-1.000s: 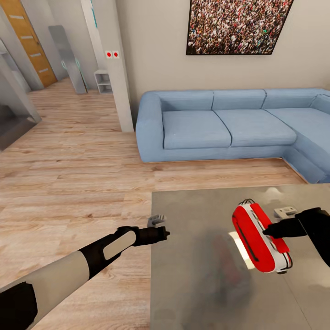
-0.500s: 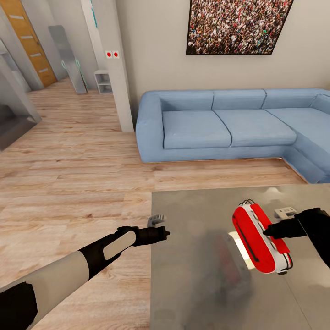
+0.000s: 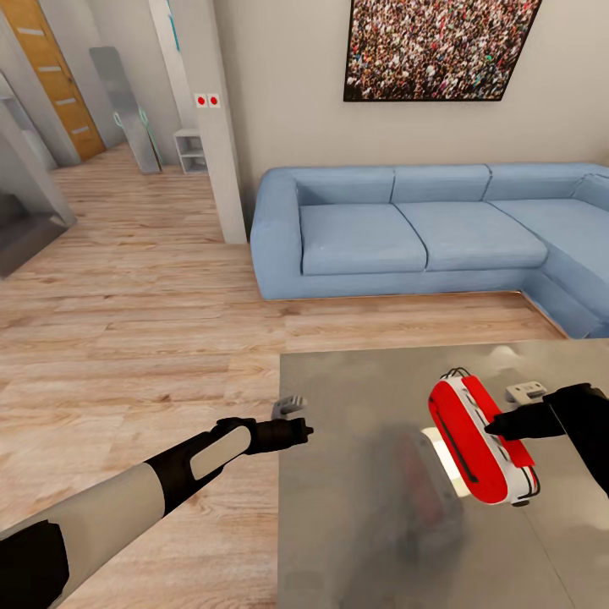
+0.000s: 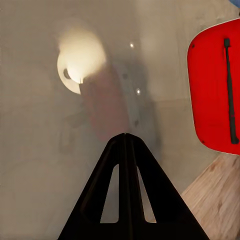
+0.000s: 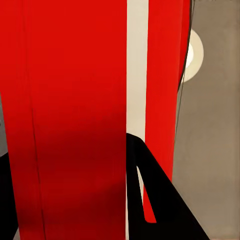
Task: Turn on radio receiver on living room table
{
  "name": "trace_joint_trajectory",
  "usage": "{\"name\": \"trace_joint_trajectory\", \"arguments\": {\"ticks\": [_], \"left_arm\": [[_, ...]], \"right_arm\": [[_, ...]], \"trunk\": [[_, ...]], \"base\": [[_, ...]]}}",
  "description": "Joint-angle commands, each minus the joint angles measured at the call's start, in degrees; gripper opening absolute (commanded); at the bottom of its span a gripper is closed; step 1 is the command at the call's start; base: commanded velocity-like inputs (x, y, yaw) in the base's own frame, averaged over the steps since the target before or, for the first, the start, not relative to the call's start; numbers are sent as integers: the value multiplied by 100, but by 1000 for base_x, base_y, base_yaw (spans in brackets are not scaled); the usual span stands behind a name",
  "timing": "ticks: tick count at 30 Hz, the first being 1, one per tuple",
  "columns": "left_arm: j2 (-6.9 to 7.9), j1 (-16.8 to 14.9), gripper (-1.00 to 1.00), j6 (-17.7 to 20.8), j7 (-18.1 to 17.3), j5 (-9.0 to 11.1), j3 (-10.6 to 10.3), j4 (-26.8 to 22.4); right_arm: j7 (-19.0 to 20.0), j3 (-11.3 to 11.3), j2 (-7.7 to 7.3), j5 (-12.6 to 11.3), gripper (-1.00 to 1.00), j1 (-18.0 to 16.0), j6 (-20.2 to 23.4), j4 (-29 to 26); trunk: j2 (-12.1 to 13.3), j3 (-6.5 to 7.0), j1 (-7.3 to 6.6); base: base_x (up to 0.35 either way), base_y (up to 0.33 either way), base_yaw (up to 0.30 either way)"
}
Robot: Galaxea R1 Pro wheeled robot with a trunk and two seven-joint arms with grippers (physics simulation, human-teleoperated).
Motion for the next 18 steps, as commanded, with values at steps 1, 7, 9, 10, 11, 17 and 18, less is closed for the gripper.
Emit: {"name": "trace_joint_trajectory", "arguments": {"ticks": [1, 7, 9, 10, 11, 17, 18], "left_arm": [[-1, 0, -100, 0, 0, 0, 0, 0], [-53, 0, -100, -3, -18, 9, -26, -26], [-53, 0, -100, -1, -18, 7, -26, -26], [-56, 0, -100, -1, -16, 8, -26, -26], [-61, 0, -100, -1, -17, 8, -26, -26], [-85, 0, -100, 0, -15, 1, -26, -26], [-86, 0, -100, 0, -14, 1, -26, -26]], "right_arm": [[0, 0, 2, -4, -100, -1, 0, 0], [5, 10, 52, 21, -100, -1, 0, -18], [7, 10, 53, 28, -100, -1, 0, -19], [8, 9, 67, 37, -100, -1, 0, -14], [11, 9, 85, 43, -100, -1, 0, -9], [17, 9, 118, 40, -100, -1, -34, 5], [17, 9, 122, 39, -100, -1, -36, 6]], "trunk": [[0, 0, 0], [0, 0, 0], [0, 0, 0], [0, 0, 0], [0, 0, 0], [0, 0, 0], [0, 0, 0]], "base": [[0, 0, 0], [0, 0, 0], [0, 0, 0], [0, 0, 0], [0, 0, 0], [0, 0, 0], [0, 0, 0]]}}
